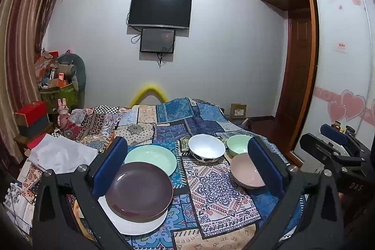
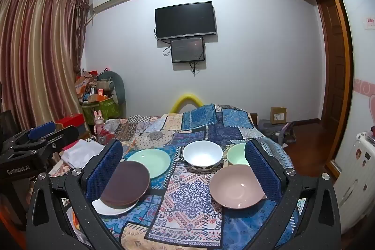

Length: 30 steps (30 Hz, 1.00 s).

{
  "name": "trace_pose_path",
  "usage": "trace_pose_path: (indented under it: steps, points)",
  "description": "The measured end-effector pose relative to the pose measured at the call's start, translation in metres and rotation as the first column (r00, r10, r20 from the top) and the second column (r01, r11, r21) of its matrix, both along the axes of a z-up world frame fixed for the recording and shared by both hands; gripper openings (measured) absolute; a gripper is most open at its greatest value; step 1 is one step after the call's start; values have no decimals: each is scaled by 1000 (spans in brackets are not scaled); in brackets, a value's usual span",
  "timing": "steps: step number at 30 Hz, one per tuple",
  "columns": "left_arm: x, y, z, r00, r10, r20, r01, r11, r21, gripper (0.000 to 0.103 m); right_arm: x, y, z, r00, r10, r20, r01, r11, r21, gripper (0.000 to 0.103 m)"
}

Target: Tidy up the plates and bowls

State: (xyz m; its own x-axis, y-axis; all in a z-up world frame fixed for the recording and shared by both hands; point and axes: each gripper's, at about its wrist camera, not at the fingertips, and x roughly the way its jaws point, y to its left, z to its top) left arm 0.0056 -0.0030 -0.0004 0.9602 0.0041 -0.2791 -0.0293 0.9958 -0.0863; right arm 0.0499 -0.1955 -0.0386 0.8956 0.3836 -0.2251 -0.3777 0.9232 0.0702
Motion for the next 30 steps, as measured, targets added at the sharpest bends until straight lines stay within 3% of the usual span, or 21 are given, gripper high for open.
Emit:
trace_pose_path:
  steps: [30]
  points:
    - [1,-4,1,1000,-13,3,13,1000,12,103,1,-2,-1,1000,-1,4,1,1000,11,103]
